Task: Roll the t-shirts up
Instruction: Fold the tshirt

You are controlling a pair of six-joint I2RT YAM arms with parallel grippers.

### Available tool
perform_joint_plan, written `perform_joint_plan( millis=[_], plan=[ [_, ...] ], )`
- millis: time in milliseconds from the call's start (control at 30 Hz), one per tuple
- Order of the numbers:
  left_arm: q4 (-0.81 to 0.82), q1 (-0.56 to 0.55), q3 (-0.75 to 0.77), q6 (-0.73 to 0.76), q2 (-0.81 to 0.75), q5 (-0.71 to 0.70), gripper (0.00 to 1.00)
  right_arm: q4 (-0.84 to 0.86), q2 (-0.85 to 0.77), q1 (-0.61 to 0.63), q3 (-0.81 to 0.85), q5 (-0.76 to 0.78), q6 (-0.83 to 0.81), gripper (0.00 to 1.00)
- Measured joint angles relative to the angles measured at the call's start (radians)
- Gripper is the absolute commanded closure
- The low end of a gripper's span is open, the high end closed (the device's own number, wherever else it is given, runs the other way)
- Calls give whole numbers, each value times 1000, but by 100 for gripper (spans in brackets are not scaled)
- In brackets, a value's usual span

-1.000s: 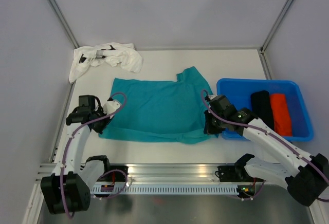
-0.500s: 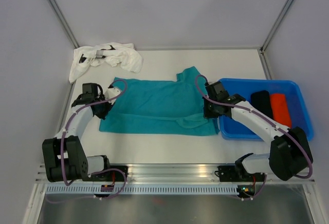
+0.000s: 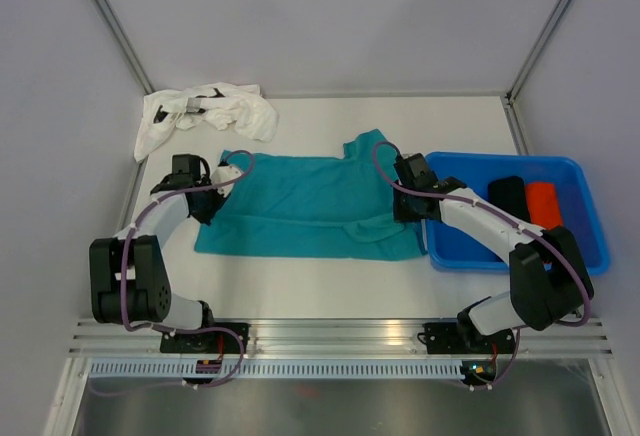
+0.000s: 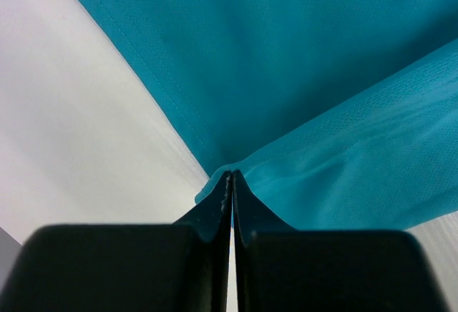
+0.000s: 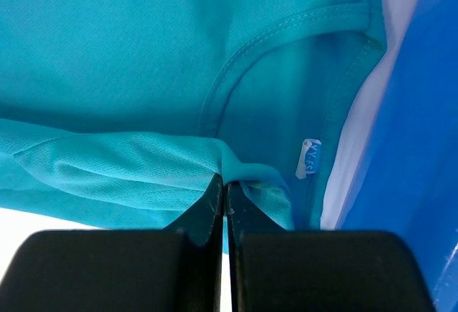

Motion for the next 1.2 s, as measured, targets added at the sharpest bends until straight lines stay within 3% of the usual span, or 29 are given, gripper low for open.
perform_joint_plan(
  millis=[133,200,233,267,300,333,467,700,833,967,1100,1200],
  plan=[
    [18,-9,13,-5,32,-19,97,15,10,0,1,15,0,100],
    [30,-13,18,-8,44,-26,87,27,21,0,5,19,0,90],
    [34,-14,20,-11,49,-31,75,38,31,0,5,22,0,81],
    [37,-14,21,-13,51,-34,67,43,39,0,5,25,1,63],
    [40,-16,24,-19,54,-42,60,45,48,0,5,27,5,57],
    [44,-17,25,-24,54,-48,55,46,55,0,5,34,1,54],
    [56,-18,37,-33,52,-78,49,40,59,0,7,43,-3,48],
    [0,-22,39,3,-130,-56,42,2,28,9,37,45,-7,50],
    [-14,-72,-71,117,-274,-46,36,-13,-28,40,32,34,-5,55],
    [-54,-126,-241,222,-245,-56,36,-6,-62,75,-18,-8,3,80],
    [-27,-128,-254,262,-205,-68,38,6,-66,79,-97,-30,23,87],
    [13,-129,-250,276,-174,-79,51,12,-64,79,-139,-46,31,88]
  ],
)
